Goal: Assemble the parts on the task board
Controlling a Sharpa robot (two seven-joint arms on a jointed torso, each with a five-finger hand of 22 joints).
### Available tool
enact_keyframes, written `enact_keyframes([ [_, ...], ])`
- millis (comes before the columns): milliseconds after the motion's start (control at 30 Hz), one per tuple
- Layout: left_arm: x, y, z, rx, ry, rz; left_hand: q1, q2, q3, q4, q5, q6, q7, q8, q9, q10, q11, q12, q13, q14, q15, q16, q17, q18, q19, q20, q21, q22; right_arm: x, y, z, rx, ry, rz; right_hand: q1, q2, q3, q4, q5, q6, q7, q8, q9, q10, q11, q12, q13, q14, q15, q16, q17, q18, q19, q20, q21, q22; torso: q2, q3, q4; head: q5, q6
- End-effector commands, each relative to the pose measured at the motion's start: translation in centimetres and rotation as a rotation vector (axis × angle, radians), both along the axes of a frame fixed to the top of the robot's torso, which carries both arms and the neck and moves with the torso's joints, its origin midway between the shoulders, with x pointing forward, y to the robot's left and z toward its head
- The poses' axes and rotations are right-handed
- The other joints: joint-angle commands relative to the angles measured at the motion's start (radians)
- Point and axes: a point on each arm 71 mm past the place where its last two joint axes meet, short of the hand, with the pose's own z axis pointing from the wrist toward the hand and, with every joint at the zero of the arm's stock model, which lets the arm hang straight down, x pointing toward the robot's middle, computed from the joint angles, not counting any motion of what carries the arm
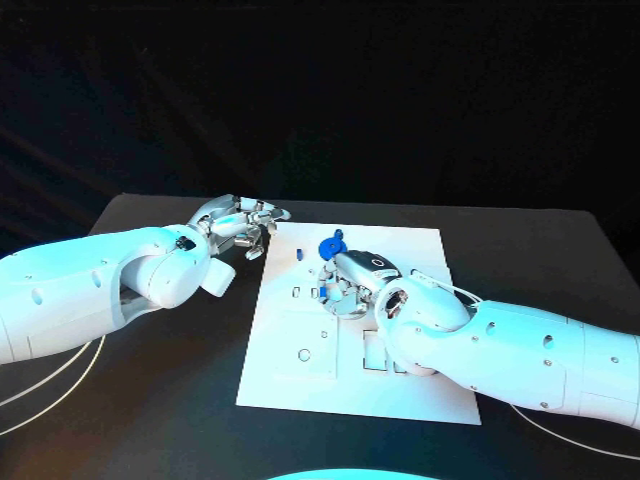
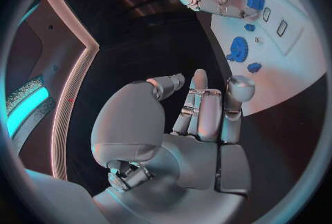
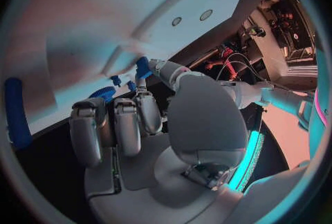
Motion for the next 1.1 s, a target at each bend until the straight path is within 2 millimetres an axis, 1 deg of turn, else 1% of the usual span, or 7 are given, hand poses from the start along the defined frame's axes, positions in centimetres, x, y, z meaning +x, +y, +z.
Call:
enact_keyframes([
  [33, -0.05, -0.30, 0.13, -0.010, 0.000, -0.017, -0.008, 0.006, -0.008, -0.001, 0.000, -0.007, 0.002, 0.007, 0.001, -0.007, -0.003, 0.004, -0.002, -0.003, -0.002, -0.003, 0.001, 0.008, 0.003, 0.006, -0.004, -0.001, -0.10, 0.17, -0.16, -0.033, -0.003, 0.015, -0.009, -0.002, -0.002, 0.001, -0.006, 0.006, -0.002, 0.000, 0.009, 0.003, -0.002, -0.003, 0.079, 0.090, -0.001, -0.006, 0.201, -0.014, 0.105, -0.006, 0.005, 0.263, 0.000, -0.0001, 0.0007, -0.001, -0.001],
  [167, -0.07, -0.33, 0.12, -0.008, 0.001, -0.021, -0.008, 0.006, -0.008, -0.001, 0.000, -0.007, 0.002, 0.007, 0.001, -0.007, -0.003, 0.004, -0.002, -0.003, -0.002, -0.003, 0.001, 0.008, 0.003, 0.006, -0.004, -0.001, -0.05, 0.16, -0.21, -0.039, -0.002, 0.014, -0.009, -0.003, -0.002, 0.001, -0.007, 0.005, -0.002, -0.001, 0.009, 0.002, -0.002, -0.004, 0.078, 0.089, -0.001, -0.006, 0.200, -0.014, 0.105, -0.006, 0.005, 0.263, 0.000, -0.0007, 0.0008, -0.002, -0.001],
  [400, -0.09, -0.36, 0.10, -0.004, 0.004, -0.026, -0.008, 0.006, -0.010, 0.001, 0.000, -0.007, 0.002, 0.008, 0.002, -0.007, -0.003, 0.004, -0.002, -0.002, -0.002, -0.003, 0.001, 0.008, 0.004, 0.006, -0.004, 0.000, 0.01, 0.15, -0.22, -0.039, -0.004, 0.013, -0.013, -0.006, -0.004, 0.002, -0.011, 0.003, -0.001, -0.001, 0.009, 0.001, -0.002, -0.006, 0.076, 0.089, -0.001, -0.007, 0.200, -0.014, 0.105, -0.006, 0.005, 0.263, 0.000, 0.0003, 0.0006, -0.001, -0.002],
  [700, -0.10, -0.41, 0.08, -0.003, 0.006, -0.033, -0.008, 0.006, -0.011, 0.001, 0.000, -0.007, 0.002, 0.009, 0.002, -0.008, -0.003, 0.004, -0.002, -0.002, -0.002, -0.002, 0.001, 0.008, 0.004, 0.006, -0.004, 0.000, 0.14, 0.09, -0.20, -0.036, -0.014, 0.012, -0.022, -0.012, -0.008, 0.006, -0.032, -0.008, 0.003, -0.007, 0.006, -0.008, 0.001, -0.018, 0.067, 0.089, 0.001, -0.008, 0.198, -0.014, 0.105, -0.005, 0.005, 0.263, 0.000, 0.0006, 0.0004, -0.001, -0.001],
  [900, -0.07, -0.35, 0.04, 0.000, 0.009, -0.035, -0.008, 0.006, -0.013, 0.003, 0.000, -0.008, 0.002, 0.010, 0.002, -0.008, -0.003, 0.004, -0.003, -0.002, -0.002, -0.003, 0.000, 0.007, 0.005, 0.005, -0.004, 0.001, 0.16, 0.10, -0.09, -0.022, -0.026, 0.016, -0.030, -0.029, -0.014, 0.007, -0.045, -0.027, 0.011, -0.018, -0.001, -0.027, 0.008, -0.040, 0.050, 0.087, 0.007, -0.011, 0.193, -0.014, 0.105, -0.001, 0.005, 0.263, 0.000, 0.0010, 0.0004, 0.000, -0.001],
  [1000, -0.05, -0.30, 0.02, 0.002, 0.010, -0.036, -0.009, 0.007, -0.016, 0.006, 0.000, -0.008, 0.002, 0.012, 0.002, -0.009, -0.003, 0.005, -0.004, -0.002, -0.002, -0.002, 0.001, 0.007, 0.004, 0.005, -0.004, 0.000, 0.19, 0.09, -0.05, -0.017, -0.031, 0.018, -0.034, -0.044, -0.020, 0.008, -0.053, -0.040, 0.017, -0.027, -0.005, -0.046, 0.014, -0.062, 0.032, 0.086, 0.011, -0.015, 0.188, -0.014, 0.105, 0.003, 0.005, 0.263, 0.000, 0.0004, 0.0008, -0.001, -0.001],
  [1100, -0.05, -0.29, 0.00, 0.003, 0.012, -0.038, -0.009, 0.007, -0.016, 0.006, 0.000, -0.008, 0.002, 0.012, 0.002, -0.009, -0.003, 0.005, -0.004, -0.002, -0.002, -0.002, 0.001, 0.007, 0.004, 0.005, -0.004, 0.000, 0.23, 0.07, -0.04, -0.015, -0.034, 0.019, -0.036, -0.048, -0.023, 0.010, -0.057, -0.045, 0.019, -0.030, -0.007, -0.050, 0.015, -0.067, 0.028, 0.085, 0.013, -0.016, 0.185, -0.014, 0.105, 0.004, 0.005, 0.263, 0.000, 0.0003, 0.0008, 0.000, -0.001],
])
